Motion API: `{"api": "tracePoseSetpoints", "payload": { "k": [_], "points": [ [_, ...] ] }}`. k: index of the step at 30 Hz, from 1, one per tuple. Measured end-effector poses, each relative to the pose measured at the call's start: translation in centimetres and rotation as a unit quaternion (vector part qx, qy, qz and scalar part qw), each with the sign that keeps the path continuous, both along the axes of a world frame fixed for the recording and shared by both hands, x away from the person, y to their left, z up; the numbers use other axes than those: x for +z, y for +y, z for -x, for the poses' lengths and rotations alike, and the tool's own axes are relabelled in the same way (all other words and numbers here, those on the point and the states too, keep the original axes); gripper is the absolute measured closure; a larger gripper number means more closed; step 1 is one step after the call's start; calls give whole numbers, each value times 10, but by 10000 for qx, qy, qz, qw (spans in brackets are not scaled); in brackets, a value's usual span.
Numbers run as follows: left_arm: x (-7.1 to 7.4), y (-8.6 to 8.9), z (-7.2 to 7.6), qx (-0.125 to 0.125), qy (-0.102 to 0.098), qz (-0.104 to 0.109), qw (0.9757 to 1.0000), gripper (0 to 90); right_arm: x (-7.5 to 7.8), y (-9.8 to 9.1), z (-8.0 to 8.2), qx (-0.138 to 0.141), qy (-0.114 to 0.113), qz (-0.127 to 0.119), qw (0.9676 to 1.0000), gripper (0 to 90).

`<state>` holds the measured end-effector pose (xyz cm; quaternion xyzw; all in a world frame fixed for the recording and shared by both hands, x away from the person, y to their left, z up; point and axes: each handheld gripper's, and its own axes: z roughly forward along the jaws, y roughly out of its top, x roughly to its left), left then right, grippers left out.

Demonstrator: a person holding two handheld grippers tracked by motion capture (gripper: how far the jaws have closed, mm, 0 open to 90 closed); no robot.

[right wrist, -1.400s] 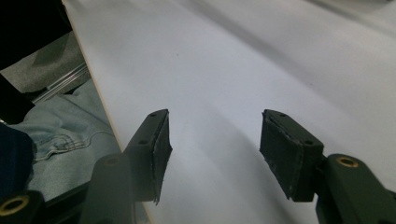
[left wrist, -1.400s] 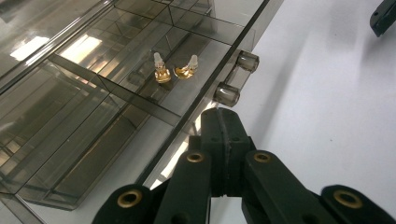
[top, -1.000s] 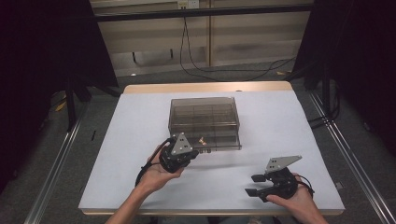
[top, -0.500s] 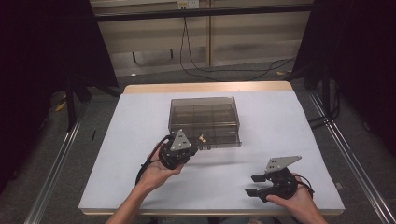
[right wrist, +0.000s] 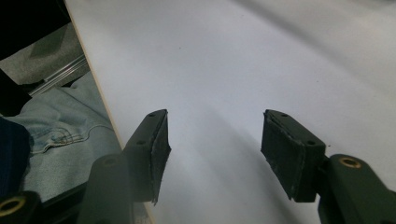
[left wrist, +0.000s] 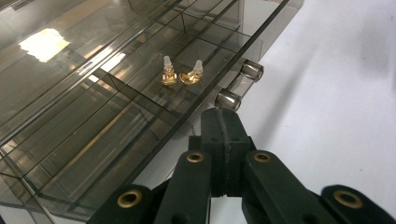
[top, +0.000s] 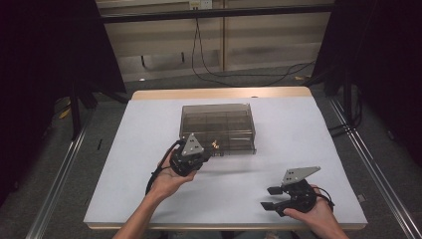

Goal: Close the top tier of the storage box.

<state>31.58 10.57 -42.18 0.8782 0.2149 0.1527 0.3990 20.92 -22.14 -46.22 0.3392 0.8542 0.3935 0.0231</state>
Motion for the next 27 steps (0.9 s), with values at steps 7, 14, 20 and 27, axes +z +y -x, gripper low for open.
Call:
{"api": "tracePoseSetpoints", "payload": {
  "k": [7,14,20,27],
  "points": [
    [3,2,-6,100,-3,37,9999,900,0,0,0,6,26,4,10000,406],
    [4,-3,-11,153,-3,94,9998,900,0,0,-1,25,13,-12,10000,406],
    [5,-5,-15,196,-4,103,9998,900,1,-2,-1,10,73,-169,9998,404],
    [4,-8,-22,295,4,45,9996,900,-1,-1,-3,59,64,-187,9998,404]
  ]
}}
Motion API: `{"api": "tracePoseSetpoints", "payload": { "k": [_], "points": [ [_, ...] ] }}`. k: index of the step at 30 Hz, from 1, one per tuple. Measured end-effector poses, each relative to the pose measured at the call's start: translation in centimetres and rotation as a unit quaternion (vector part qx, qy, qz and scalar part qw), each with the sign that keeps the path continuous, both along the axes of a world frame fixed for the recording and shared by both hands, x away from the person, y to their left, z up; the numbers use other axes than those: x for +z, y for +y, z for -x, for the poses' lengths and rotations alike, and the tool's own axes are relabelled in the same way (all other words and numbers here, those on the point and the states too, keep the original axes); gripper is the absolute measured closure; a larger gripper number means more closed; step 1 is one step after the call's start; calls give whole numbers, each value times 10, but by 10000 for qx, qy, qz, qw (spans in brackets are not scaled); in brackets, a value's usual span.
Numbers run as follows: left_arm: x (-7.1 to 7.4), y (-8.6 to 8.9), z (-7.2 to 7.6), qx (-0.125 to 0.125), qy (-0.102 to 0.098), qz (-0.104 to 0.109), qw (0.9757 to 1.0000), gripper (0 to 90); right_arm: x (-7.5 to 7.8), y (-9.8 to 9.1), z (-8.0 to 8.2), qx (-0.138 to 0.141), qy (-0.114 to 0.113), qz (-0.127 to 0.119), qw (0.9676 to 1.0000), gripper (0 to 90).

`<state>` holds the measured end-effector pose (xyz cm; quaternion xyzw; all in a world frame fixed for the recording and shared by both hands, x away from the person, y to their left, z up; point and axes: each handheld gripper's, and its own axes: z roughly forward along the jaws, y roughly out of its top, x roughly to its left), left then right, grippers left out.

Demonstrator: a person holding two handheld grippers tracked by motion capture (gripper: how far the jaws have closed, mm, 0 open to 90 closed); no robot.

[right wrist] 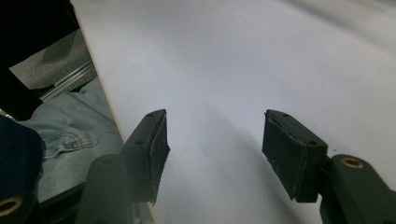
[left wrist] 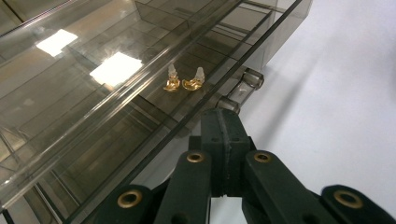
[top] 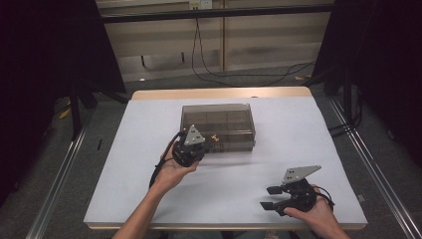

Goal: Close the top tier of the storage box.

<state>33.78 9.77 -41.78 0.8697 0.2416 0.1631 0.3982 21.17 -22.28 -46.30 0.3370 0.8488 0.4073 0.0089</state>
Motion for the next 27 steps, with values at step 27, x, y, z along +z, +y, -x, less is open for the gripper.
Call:
{"api": "tracePoseSetpoints", "payload": {
  "k": [27],
  "points": [
    [-5,-2,-15,246,7,168,9996,900,-3,-1,0,-65,42,99,9999,400]
  ]
}}
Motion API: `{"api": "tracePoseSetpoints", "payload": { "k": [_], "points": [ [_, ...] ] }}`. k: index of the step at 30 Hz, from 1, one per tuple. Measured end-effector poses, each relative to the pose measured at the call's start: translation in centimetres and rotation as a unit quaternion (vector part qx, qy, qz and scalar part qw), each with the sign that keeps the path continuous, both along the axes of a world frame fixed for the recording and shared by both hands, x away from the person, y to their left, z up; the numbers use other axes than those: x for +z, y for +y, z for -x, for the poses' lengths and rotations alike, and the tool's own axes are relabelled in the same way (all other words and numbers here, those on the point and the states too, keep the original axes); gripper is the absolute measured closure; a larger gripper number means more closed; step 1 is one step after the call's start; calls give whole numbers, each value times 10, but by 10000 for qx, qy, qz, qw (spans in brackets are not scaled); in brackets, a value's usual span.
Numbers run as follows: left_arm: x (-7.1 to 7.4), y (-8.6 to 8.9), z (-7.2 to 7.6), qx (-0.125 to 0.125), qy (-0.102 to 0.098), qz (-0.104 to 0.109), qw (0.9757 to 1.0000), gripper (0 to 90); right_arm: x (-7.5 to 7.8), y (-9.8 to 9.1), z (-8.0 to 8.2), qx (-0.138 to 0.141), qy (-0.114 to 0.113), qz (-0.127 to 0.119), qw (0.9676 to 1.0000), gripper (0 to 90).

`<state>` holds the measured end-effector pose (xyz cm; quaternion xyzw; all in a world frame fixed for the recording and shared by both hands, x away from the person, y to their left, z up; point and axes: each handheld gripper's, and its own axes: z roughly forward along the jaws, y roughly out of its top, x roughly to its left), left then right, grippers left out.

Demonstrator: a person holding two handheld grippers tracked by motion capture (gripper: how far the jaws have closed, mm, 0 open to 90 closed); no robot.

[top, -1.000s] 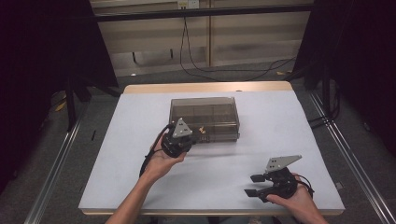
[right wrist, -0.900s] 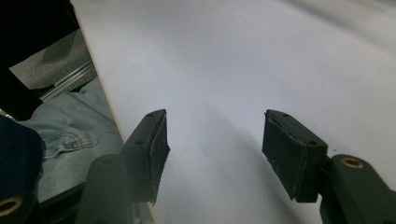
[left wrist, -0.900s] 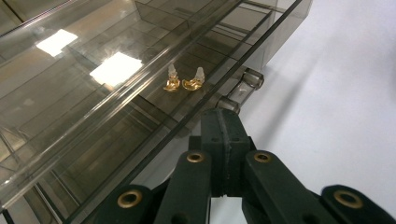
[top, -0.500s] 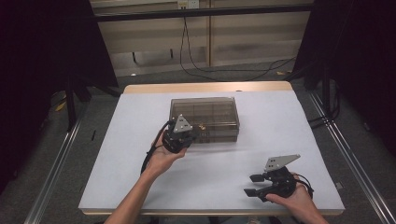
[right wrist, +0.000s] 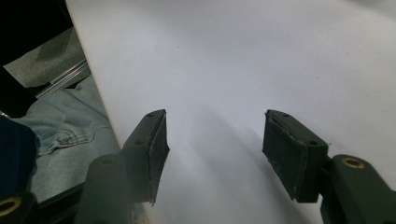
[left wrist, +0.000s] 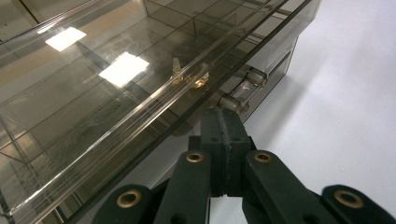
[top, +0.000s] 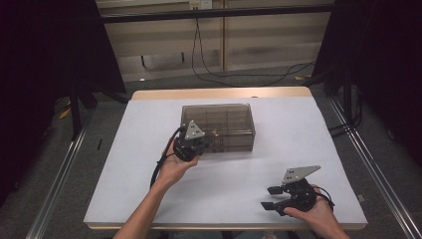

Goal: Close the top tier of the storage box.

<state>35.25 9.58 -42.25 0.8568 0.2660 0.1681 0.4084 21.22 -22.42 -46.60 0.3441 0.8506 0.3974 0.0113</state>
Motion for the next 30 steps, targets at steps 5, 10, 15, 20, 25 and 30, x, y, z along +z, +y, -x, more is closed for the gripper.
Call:
{"api": "tracePoseSetpoints", "payload": {
  "k": [5,10,15,20,25,30],
  "points": [
    [-1,-1,-2,32,6,85,10000,899,0,0,1,28,-20,-10,10000,398],
    [0,-1,-3,81,3,21,10000,894,0,0,2,29,-21,-1,10000,393],
    [-2,-1,-6,132,-1,-23,9999,883,0,0,2,18,-6,7,10000,393],
    [-2,-2,-5,80,26,-79,9999,844,-1,1,2,20,-17,34,10000,394],
    [0,3,-2,9,102,-42,9999,781,-1,3,1,43,-36,14,10000,394],
    [4,9,3,-162,218,130,9995,630,1,1,1,-36,-50,-17,10000,392]
  ]
}}
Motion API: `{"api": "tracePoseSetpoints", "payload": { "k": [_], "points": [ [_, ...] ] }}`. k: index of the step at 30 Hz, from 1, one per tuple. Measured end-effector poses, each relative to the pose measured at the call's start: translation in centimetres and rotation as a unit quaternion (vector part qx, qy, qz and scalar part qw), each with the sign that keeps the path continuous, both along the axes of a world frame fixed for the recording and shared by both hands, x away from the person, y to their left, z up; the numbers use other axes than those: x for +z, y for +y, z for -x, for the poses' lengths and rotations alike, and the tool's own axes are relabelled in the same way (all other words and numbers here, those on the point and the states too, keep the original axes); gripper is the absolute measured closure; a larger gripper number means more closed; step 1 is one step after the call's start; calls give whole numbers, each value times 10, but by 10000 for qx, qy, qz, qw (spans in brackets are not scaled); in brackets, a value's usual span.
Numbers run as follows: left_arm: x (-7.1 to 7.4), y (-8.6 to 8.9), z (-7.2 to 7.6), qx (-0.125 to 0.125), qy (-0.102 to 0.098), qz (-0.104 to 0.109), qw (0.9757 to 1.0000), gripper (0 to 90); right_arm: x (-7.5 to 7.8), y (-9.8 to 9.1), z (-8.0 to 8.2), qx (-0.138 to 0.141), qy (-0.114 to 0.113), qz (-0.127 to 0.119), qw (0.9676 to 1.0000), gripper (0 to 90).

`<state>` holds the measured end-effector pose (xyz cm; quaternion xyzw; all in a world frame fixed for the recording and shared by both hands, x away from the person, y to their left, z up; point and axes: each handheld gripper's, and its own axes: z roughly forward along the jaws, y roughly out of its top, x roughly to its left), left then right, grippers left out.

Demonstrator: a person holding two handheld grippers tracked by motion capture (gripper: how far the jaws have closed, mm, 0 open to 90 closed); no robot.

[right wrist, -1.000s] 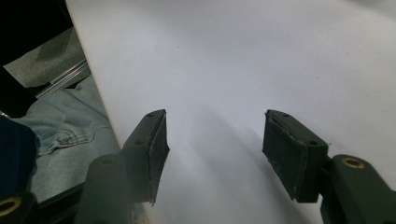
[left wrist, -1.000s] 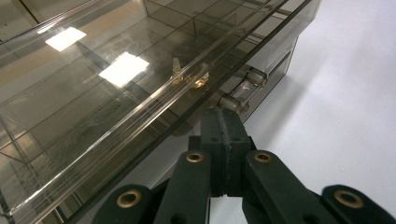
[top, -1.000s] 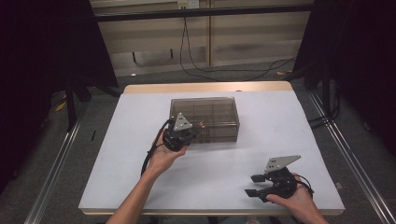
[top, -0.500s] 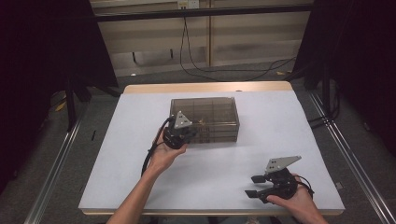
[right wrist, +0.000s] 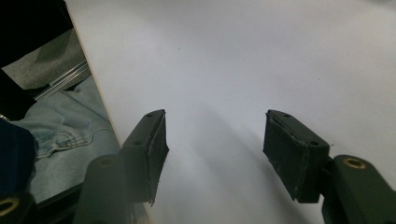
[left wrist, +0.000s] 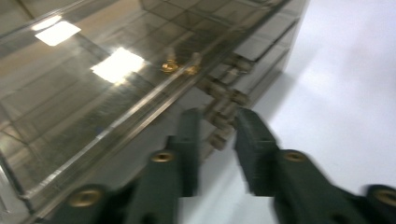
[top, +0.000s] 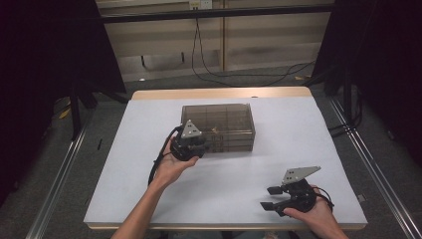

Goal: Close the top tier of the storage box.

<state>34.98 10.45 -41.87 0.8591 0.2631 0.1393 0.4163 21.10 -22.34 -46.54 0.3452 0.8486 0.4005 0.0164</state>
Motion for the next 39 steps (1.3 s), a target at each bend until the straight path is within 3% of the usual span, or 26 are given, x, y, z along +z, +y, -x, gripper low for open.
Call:
{"api": "tracePoseSetpoints", "payload": {
  "k": [3,7,9,12,17,20,26,39],
  "points": [
    [1,5,4,-108,136,38,9998,521,0,-1,0,-59,14,-37,10000,372],
    [5,11,9,-117,165,45,9998,362,1,0,0,-99,-19,-52,9999,354],
    [8,15,11,-118,96,-71,9999,315,1,0,-1,-126,-12,-71,9999,340],
    [10,22,14,-12,62,21,10000,240,1,0,-1,-179,17,-18,9998,328],
    [11,34,19,17,74,-56,10000,158,0,1,-2,-178,-1,-10,9998,323],
    [13,40,23,150,108,-50,9998,159,1,2,-1,-191,12,6,9998,318],
    [19,54,29,106,274,-21,9996,72,2,1,-2,-221,-59,6,9997,305],
    [18,75,47,125,141,-90,9998,59,2,-2,-1,-290,-75,1,9996,305]
  ]
}}
